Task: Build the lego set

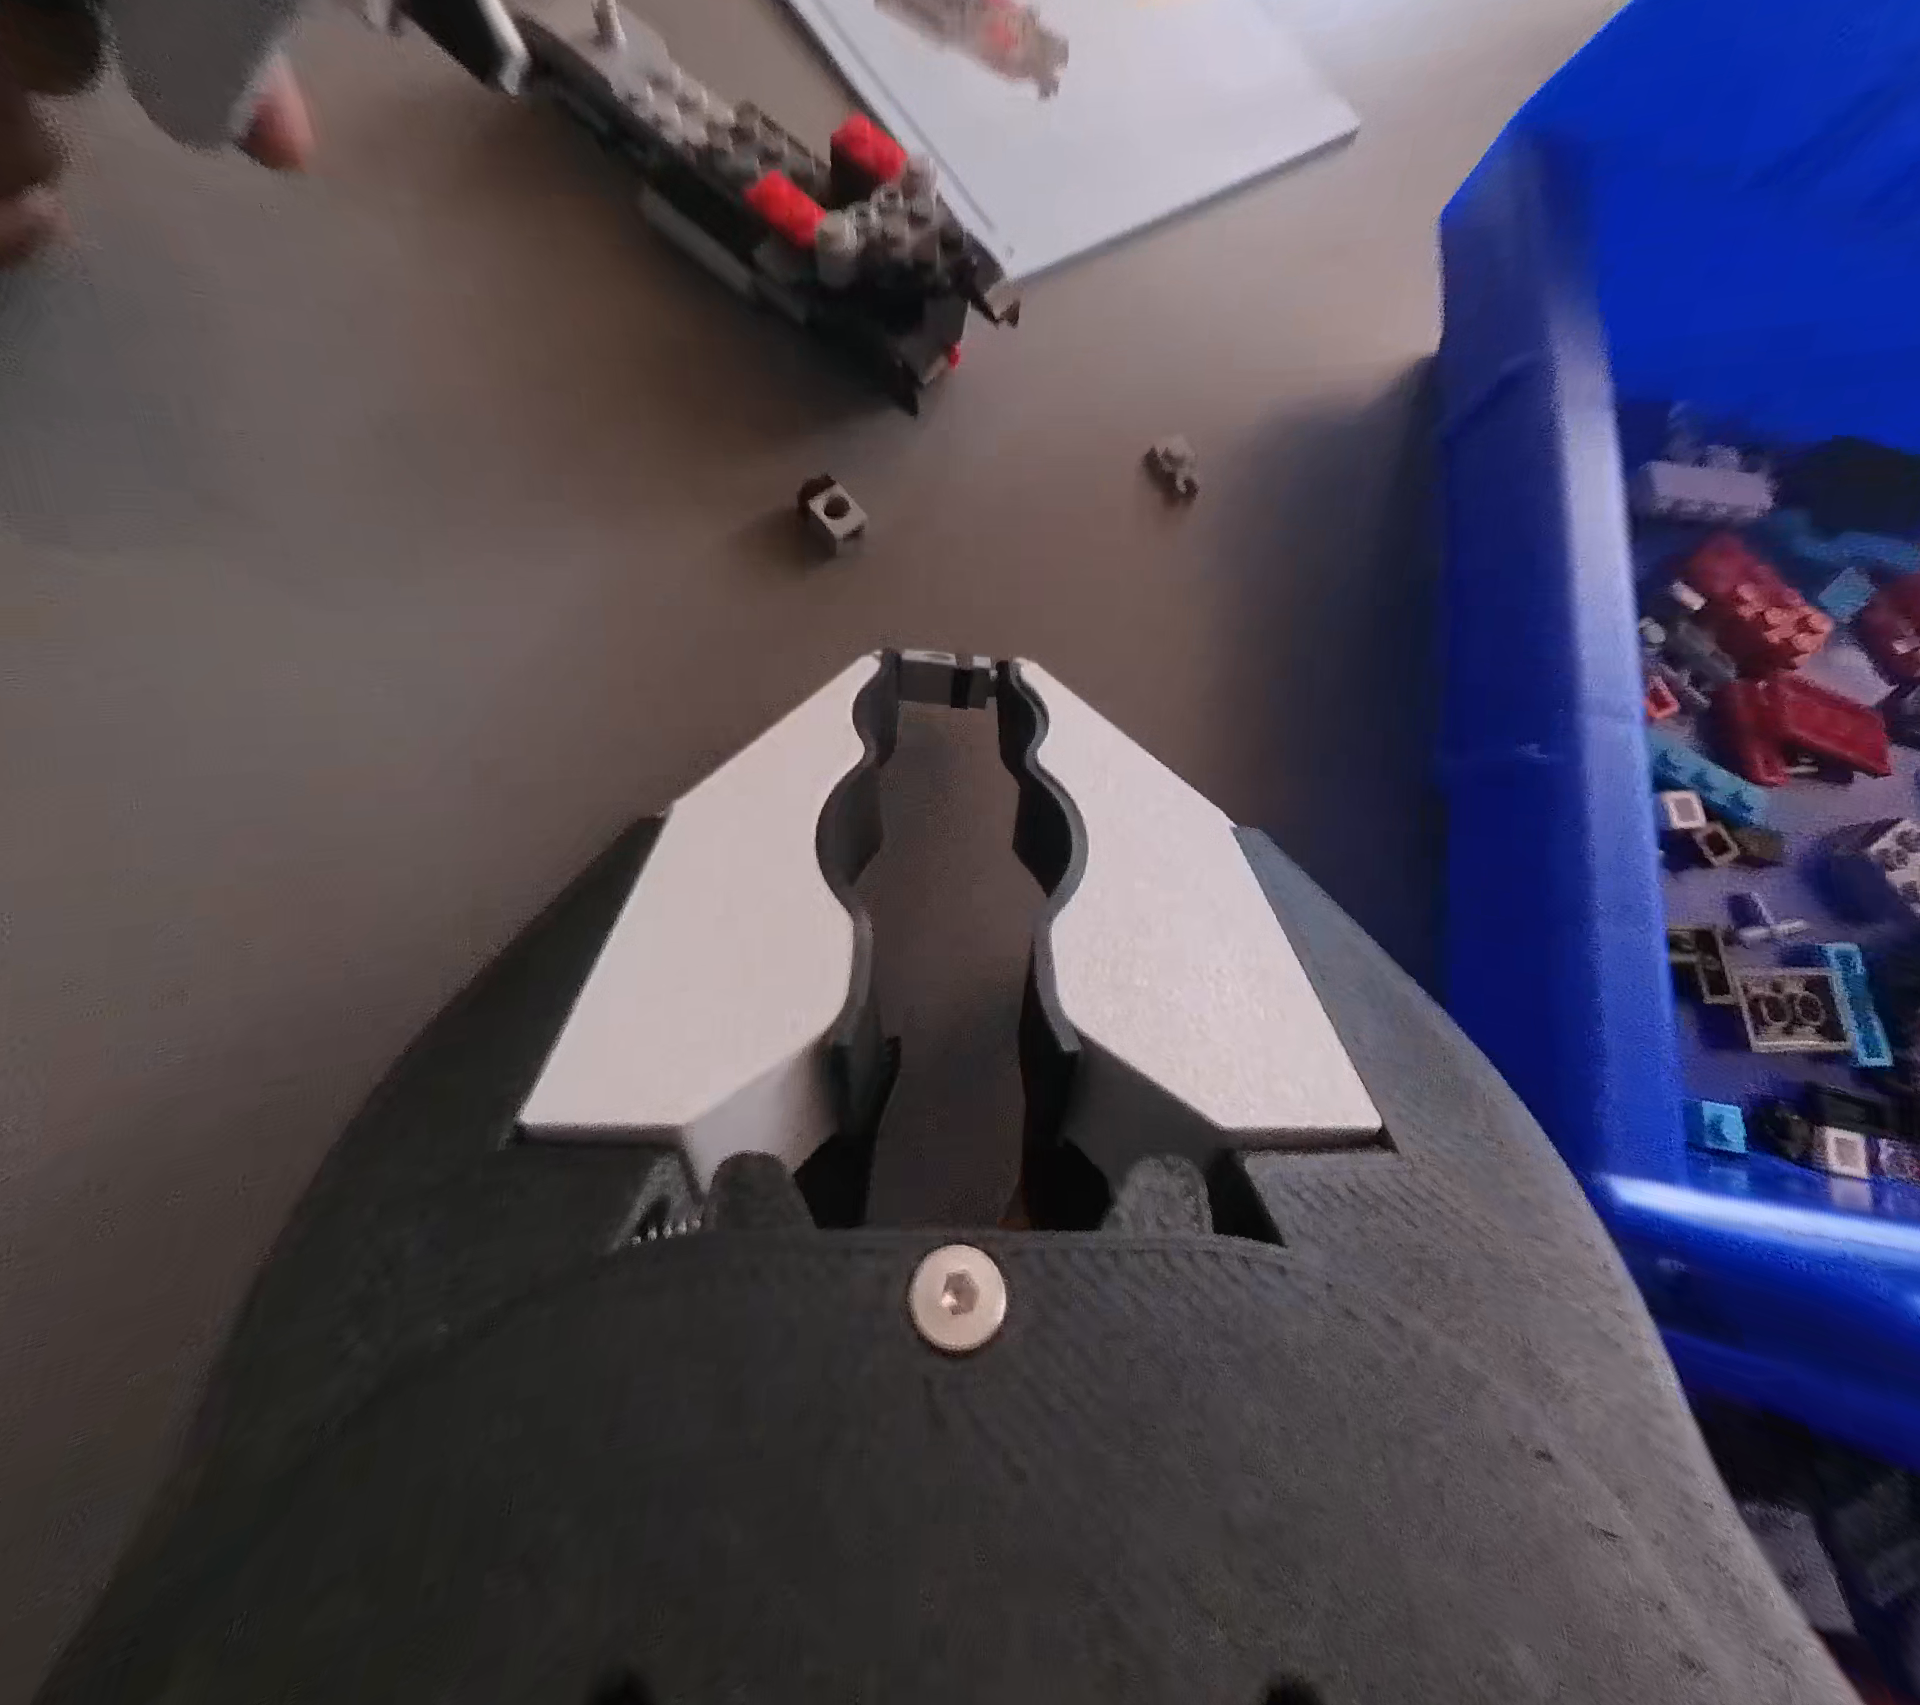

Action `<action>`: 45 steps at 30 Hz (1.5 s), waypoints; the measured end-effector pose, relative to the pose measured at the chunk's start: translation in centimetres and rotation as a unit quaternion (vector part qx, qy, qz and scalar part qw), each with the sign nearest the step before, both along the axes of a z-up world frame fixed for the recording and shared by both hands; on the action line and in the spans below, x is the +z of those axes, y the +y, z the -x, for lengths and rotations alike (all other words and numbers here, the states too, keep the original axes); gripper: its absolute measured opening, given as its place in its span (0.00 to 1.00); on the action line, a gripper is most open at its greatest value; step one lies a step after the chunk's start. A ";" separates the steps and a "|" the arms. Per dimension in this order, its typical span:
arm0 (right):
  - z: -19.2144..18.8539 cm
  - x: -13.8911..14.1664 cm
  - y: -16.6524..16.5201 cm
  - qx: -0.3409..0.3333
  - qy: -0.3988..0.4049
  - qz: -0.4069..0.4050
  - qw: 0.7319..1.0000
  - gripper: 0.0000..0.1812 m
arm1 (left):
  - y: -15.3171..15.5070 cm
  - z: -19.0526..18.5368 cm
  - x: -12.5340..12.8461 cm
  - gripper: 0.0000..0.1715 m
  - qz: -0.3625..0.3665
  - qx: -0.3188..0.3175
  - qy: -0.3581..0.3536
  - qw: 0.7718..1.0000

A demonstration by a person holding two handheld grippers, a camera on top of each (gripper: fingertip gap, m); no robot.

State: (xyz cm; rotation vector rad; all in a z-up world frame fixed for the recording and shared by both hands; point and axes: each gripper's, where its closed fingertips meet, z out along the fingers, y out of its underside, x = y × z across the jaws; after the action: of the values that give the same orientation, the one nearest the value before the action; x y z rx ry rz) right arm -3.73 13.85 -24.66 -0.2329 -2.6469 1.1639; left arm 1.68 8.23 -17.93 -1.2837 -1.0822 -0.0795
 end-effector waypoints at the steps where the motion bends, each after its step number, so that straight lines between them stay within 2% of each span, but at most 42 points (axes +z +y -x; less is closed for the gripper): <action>1: 0.1 -0.5 0.0 0.001 -0.004 -0.014 1.000 0.12 | 0.0 0.0 0.0 0.08 0.000 -0.001 -0.001 1.000; 4: 0.0 -0.7 -0.1 0.009 -0.005 -0.021 1.000 0.12 | -0.1 -0.1 0.0 0.08 -0.003 -0.004 0.000 1.000; 7: 0.3 -0.3 0.0 0.008 0.006 -0.023 1.000 0.17 | -0.4 -0.1 0.1 0.08 -0.006 -0.004 0.002 1.000; 14: 1.4 2.5 -1.5 0.009 0.040 0.008 0.999 0.17 | -1.2 0.2 0.6 0.08 -0.011 0.002 0.011 1.000; 18: -0.3 0.9 -3.6 0.074 -0.004 -0.004 0.997 0.21 | -1.2 0.1 0.7 0.08 -0.015 0.002 0.014 1.000; 22: -2.3 1.1 -4.3 0.130 -0.035 0.021 0.991 0.22 | -1.2 -0.1 0.7 0.08 -0.023 -0.008 0.014 1.000; 28: -1.6 0.4 -4.3 0.125 -0.012 -0.004 0.992 0.18 | -0.7 -0.5 0.6 0.08 -0.011 -0.025 0.020 0.999; 32: -1.3 -0.6 -4.3 0.116 -0.004 -0.034 0.993 0.06 | -0.8 -0.8 0.8 0.08 -0.012 -0.029 0.031 0.999; 36: -1.4 -0.3 -4.1 0.103 -0.011 -0.014 0.995 0.06 | -1.7 -0.6 1.1 0.08 -0.009 -0.021 0.046 0.999; 40: -1.4 1.7 -4.2 0.086 -0.013 0.048 0.995 0.06 | -2.5 -0.4 1.6 0.08 -0.018 -0.013 0.059 0.998; 42: -2.0 4.2 -4.8 0.081 -0.027 0.126 0.988 0.06 | -2.3 -0.5 2.0 0.09 -0.021 -0.018 0.073 0.997; 45: -3.2 8.3 -5.5 0.078 -0.073 0.264 0.959 0.05 | -1.7 -0.6 2.7 0.11 -0.026 -0.024 0.104 0.994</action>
State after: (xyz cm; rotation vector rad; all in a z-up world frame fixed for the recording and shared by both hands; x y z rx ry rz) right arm -0.57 8.38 -16.31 -0.2092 -2.4508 1.9655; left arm 2.28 6.57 -15.22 -1.2422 -0.8670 -0.0092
